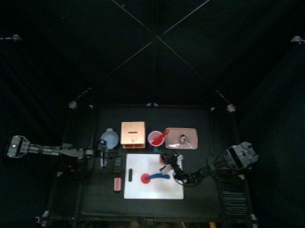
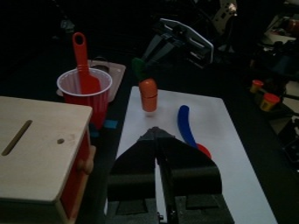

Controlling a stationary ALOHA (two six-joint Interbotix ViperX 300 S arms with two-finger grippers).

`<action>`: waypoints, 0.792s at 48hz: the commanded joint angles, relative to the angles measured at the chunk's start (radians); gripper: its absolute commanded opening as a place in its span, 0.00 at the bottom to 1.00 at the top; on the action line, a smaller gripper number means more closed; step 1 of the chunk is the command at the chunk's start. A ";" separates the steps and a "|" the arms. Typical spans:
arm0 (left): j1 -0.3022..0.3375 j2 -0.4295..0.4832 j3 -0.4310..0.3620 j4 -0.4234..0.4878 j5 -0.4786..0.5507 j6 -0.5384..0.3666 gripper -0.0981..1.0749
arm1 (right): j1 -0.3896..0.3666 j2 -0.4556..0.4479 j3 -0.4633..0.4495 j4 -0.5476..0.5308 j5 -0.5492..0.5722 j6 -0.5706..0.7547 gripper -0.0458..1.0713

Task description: Grab carrot and place on cutting board

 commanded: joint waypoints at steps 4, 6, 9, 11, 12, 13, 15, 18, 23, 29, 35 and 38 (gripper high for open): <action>-0.002 0.002 -0.012 0.000 -0.009 0.000 0.34 | 0.006 -0.002 -0.035 -0.009 0.041 0.011 0.49; -0.002 0.003 -0.012 0.000 -0.009 0.000 0.34 | 0.008 0.008 -0.043 -0.009 0.052 0.011 0.49; -0.002 0.003 -0.011 0.000 -0.009 0.000 0.34 | 0.009 0.031 -0.052 -0.008 0.071 0.012 0.49; -0.002 0.003 -0.011 0.000 -0.009 0.000 0.34 | 0.009 0.041 -0.058 -0.008 0.080 0.012 0.49; -0.002 0.003 -0.011 0.000 -0.009 0.000 0.34 | 0.009 0.046 -0.061 -0.009 0.083 0.012 0.49; -0.002 0.003 -0.011 0.000 -0.009 0.000 0.34 | 0.009 0.052 -0.066 -0.008 0.087 0.012 0.49; -0.002 0.003 -0.009 0.000 -0.009 0.000 0.34 | 0.009 0.063 -0.074 -0.009 0.092 0.014 0.49; -0.002 0.002 -0.008 0.000 -0.009 0.000 0.34 | 0.009 0.081 -0.084 -0.006 0.100 0.015 0.49; -0.002 0.002 -0.008 0.000 -0.009 0.000 0.34 | 0.009 0.106 -0.100 -0.005 0.112 0.029 0.50; -0.002 0.003 -0.005 0.000 -0.009 0.000 0.34 | 0.009 0.127 -0.109 0.000 0.117 0.051 0.50; -0.002 0.003 -0.003 0.000 -0.009 0.000 0.34 | 0.011 0.138 -0.118 0.011 0.121 0.054 0.50; -0.002 0.003 -0.002 0.000 -0.009 0.000 0.34 | 0.009 0.143 -0.121 0.017 0.124 0.054 0.50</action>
